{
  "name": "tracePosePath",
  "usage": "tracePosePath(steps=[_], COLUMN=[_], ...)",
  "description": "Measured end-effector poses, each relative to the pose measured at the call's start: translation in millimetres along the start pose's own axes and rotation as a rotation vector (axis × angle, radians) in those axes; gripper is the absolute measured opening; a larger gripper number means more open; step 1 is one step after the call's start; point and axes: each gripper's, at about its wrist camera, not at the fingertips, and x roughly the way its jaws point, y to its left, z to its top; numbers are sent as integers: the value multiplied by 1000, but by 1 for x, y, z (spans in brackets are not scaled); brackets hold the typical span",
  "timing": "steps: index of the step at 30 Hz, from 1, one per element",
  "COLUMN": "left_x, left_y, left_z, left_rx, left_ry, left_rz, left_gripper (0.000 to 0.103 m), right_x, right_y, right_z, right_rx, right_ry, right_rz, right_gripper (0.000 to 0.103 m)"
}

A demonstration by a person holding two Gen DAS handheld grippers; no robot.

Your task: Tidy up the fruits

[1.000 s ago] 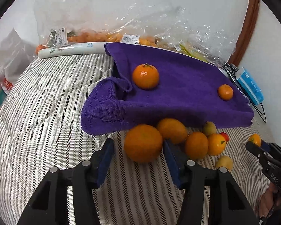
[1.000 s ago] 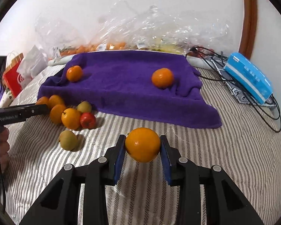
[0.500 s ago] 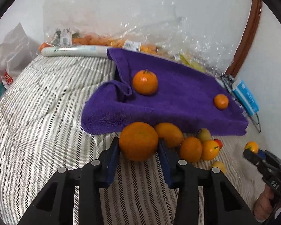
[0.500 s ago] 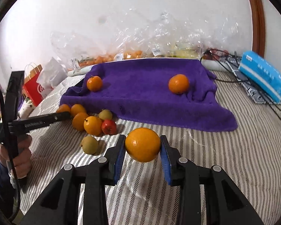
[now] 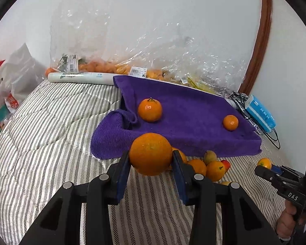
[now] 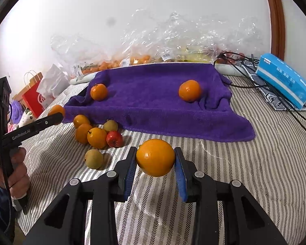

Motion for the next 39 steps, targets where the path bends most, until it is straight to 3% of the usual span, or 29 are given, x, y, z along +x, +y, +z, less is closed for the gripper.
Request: tracePosePath(steps=[12, 26, 35, 39], left_x=[-9, -17, -30, -20], left_y=[-8, 0, -16, -17], left_z=[-3, 4, 50, 72], left_rx=[27, -34, -1, -12], left_ry=[-27, -46, -113, -116], left_rz=[-21, -75, -107, -86], left_gripper=[38, 38, 38, 38], right_x=[-7, -24, -58, -55], right_y=[1, 3, 24, 27], right_z=[0, 1, 56, 82], right_rx=[1, 7, -67, -83], right_ry=[-36, -109, -223, -250], right_rz=[-1, 21, 41, -5], right_gripper=[36, 36, 36, 36])
